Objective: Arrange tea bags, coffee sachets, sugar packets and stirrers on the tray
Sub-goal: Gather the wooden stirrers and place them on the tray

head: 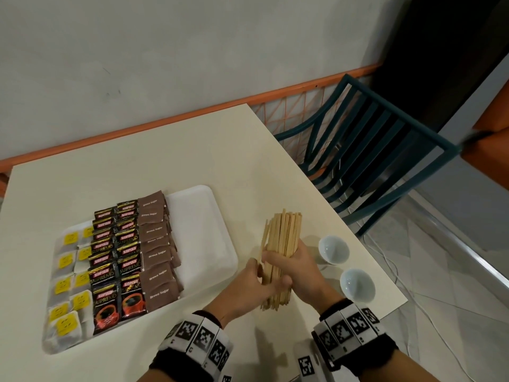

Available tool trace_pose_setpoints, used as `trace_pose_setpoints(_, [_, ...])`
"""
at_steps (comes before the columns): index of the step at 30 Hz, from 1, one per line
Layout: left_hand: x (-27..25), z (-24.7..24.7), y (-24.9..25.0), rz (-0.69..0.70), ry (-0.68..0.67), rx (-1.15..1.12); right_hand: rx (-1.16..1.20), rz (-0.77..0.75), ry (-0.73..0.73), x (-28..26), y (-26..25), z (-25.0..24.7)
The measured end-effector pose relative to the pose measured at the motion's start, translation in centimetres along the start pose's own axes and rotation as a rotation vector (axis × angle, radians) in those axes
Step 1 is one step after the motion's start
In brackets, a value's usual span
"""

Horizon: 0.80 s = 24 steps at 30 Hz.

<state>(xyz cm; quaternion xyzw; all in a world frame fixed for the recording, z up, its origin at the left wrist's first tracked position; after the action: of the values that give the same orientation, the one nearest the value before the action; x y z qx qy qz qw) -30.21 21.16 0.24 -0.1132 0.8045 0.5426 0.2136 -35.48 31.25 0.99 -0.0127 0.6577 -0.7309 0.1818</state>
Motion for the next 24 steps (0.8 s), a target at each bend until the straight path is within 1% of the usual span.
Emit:
trace_pose_setpoints(2, [-0.2,0.3,0.3,0.03,-0.034,0.034,-0.023,0.027,0.037,0.1,0.4,0.3])
trace_pose_setpoints(5, [-0.3,0.3,0.5,0.074,-0.008,0.083,-0.027,0.058,0.121,0.3,0.7,0.4])
trace_pose_setpoints(10, [-0.4,0.7,0.5,0.156,-0.004,0.1,-0.11,0.096,0.187,0.3,0.7,0.4])
trace_pose_setpoints(13, [-0.2,0.4,0.3,0.126,0.074,0.12,-0.157,0.062,0.227,0.6,0.4,0.6])
trace_pose_setpoints(15, [0.3,0.2,-0.5,0.082,0.112,0.046,-0.163,0.006,0.251,0.7,-0.3,1.0])
trace_pose_setpoints(17, [0.7,0.2,-1.1,0.043,0.104,-0.017,-0.146,-0.051,0.255,0.5,-0.9,1.6])
trace_pose_setpoints(18, [0.9,0.2,-1.1,0.042,0.102,-0.061,-0.139,-0.072,0.253,0.4,-1.0,1.8])
trace_pose_setpoints(21, [1.7,0.3,-0.7,0.121,0.136,-0.145,-0.122,-0.108,0.198,-0.3,-0.9,2.5])
trace_pose_setpoints(22, [2.0,0.0,-1.3,0.083,0.158,-0.204,-0.111,-0.107,0.177,-0.5,-0.6,2.5])
trace_pose_setpoints(23, [2.1,0.0,-1.4,0.083,0.146,-0.289,-0.108,-0.104,0.165,-0.6,-0.3,2.5])
trace_pose_setpoints(24, [2.1,0.1,-1.9,0.057,0.124,-0.31,-0.117,-0.103,0.167,-0.6,0.1,2.4])
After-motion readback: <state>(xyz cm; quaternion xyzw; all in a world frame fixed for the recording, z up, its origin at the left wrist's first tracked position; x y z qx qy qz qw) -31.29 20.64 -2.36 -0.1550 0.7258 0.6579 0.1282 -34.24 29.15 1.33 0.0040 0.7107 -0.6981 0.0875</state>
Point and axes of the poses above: each hand's wrist, its own x-axis towards the middle knuckle, its own z-axis out of the palm, y = z × x, the point moved 5 cm from there along x, towards the middle knuckle, and after that the axes turned 6 degrees about y, right-handed, at the moved point
